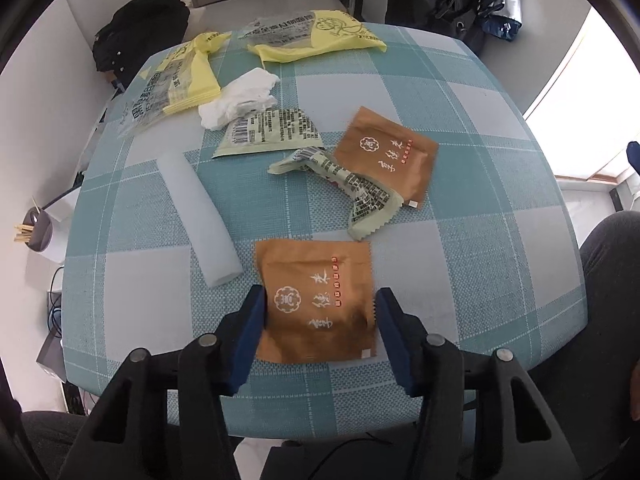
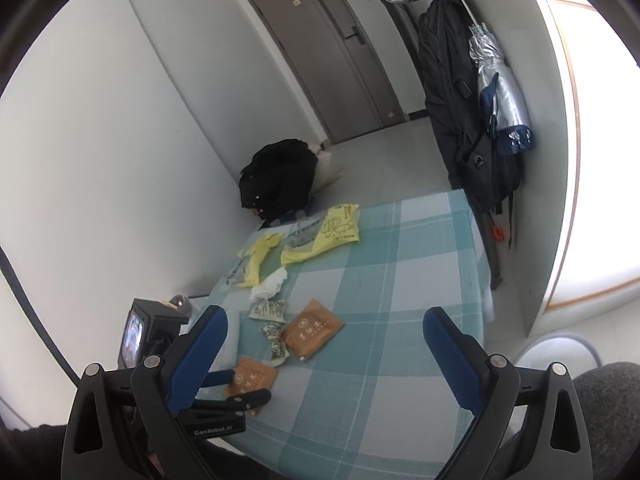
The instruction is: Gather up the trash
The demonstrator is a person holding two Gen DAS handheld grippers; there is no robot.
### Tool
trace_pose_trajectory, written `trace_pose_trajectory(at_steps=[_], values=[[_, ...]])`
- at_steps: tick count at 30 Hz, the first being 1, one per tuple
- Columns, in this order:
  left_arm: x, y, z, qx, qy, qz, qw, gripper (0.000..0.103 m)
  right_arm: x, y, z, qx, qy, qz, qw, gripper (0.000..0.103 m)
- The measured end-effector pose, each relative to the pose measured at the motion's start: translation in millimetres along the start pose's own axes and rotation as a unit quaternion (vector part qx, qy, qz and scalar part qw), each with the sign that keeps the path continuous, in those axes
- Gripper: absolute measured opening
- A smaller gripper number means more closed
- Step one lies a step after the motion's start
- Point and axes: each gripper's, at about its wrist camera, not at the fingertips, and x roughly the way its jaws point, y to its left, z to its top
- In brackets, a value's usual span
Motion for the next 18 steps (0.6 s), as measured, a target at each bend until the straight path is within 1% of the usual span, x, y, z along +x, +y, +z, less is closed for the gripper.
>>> trace_pose_trajectory(at_steps=[4, 9, 13, 14, 15, 16, 17, 18], values=[[-1, -1, -4, -0.004, -0.004, 0.002, 1.0, 0.047, -4, -1, 0, 0.003, -0.004, 0.003, 1.0, 0.099], [-7, 2, -12, -0.023, -0.005, 0.0, 0.9997, 0.043, -7, -3, 0, 0.007, -0.006, 0.003, 1.0, 0.099], [-10, -4, -15, -0.02, -0.015, 0.02, 0.9995, 0.04, -10, -4, 1, 0.008, -0.01, 0.003, 1.0, 0.099], [-11, -6, -16, -0.018, -0.019, 0.019, 0.9995, 0.038, -11, -3, 1, 0.008, -0.011, 0.003, 1.0, 0.099], [-12, -8, -17, -0.018, -0.024, 0.021, 0.9993, 0.031, -11, -3, 1, 0.008, -0.011, 0.003, 1.0, 0.099], [-16, -9, -19, -0.018, -0.034, 0.02, 0.9991, 0.02, -11, -3, 0, 0.007, -0.011, 0.003, 1.0, 0.099], [-21, -11, -20, -0.018, -0.047, 0.014, 0.9986, 0.016, -12, -3, 1, 0.007, -0.012, 0.003, 1.0, 0.099], [-22, -12, -21, -0.014, -0.048, 0.013, 0.9987, 0.013, -12, -3, 0, 0.007, -0.012, 0.002, 1.0, 0.099]])
